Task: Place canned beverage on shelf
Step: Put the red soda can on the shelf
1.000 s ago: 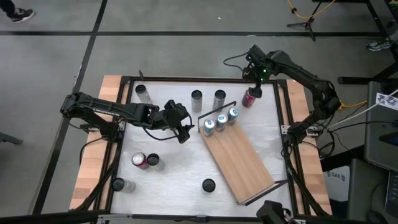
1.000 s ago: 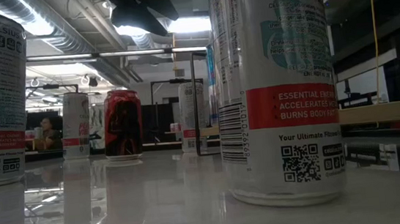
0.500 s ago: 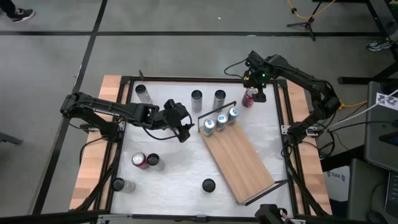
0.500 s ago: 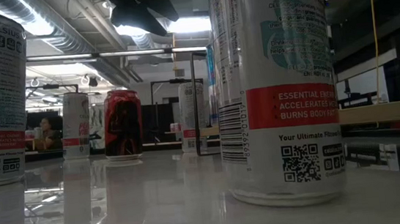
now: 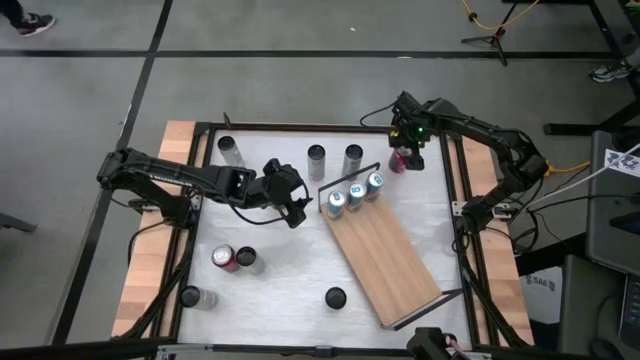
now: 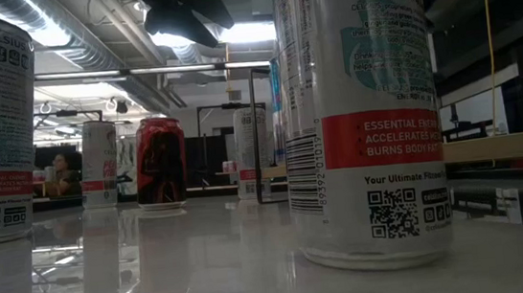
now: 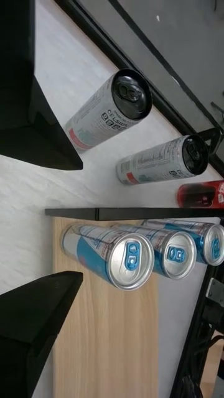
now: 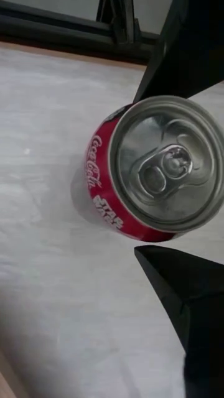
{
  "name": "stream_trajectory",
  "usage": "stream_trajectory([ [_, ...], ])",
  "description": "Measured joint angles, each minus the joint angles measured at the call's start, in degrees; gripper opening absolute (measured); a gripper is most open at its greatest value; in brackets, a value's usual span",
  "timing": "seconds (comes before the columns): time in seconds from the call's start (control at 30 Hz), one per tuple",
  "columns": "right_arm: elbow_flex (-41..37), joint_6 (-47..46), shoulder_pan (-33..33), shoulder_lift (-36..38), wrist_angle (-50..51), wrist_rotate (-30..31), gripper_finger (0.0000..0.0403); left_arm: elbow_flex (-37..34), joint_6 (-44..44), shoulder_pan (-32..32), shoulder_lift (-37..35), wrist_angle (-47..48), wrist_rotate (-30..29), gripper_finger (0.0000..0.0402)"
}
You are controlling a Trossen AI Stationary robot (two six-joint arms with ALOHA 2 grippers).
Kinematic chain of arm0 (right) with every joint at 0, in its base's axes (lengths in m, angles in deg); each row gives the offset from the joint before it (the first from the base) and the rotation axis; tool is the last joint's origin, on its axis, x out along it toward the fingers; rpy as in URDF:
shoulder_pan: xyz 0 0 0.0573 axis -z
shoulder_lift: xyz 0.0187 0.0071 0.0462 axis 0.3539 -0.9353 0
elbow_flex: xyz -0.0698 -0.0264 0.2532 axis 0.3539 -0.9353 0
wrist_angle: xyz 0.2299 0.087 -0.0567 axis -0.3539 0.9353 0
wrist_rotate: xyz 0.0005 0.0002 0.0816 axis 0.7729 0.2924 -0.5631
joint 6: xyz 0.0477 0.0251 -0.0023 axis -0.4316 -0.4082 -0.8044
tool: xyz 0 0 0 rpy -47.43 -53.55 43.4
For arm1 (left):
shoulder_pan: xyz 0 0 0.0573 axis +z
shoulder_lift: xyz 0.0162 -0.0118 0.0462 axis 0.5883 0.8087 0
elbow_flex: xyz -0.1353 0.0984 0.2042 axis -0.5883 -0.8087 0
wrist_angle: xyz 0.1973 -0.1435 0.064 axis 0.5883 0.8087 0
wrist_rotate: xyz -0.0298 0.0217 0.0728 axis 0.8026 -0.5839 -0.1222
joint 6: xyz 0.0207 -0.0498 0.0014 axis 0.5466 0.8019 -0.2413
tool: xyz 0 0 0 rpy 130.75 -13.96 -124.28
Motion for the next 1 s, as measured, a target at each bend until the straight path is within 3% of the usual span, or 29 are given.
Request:
stream_trajectory([
  [0.53, -0.11, -0.38, 0.0, 0.0, 0.02, 0.0, 0.0355, 0.0, 0.0, 0.0, -0.01, 0.0, 0.02, 0.0271],
  [0.87, -0.09, -10.08, 0.0, 0.03, 0.04, -0.03, 0.0294, 0.0, 0.0, 0.0, -0.01, 0.0, 0.02, 0.0271],
  [1.0, -0.09, -17.63, 0.0, 0.04, -0.29, 0.11, 0.0286, 0.0, 0.02, 0.0, -0.01, 0.0, 0.02, 0.0271],
])
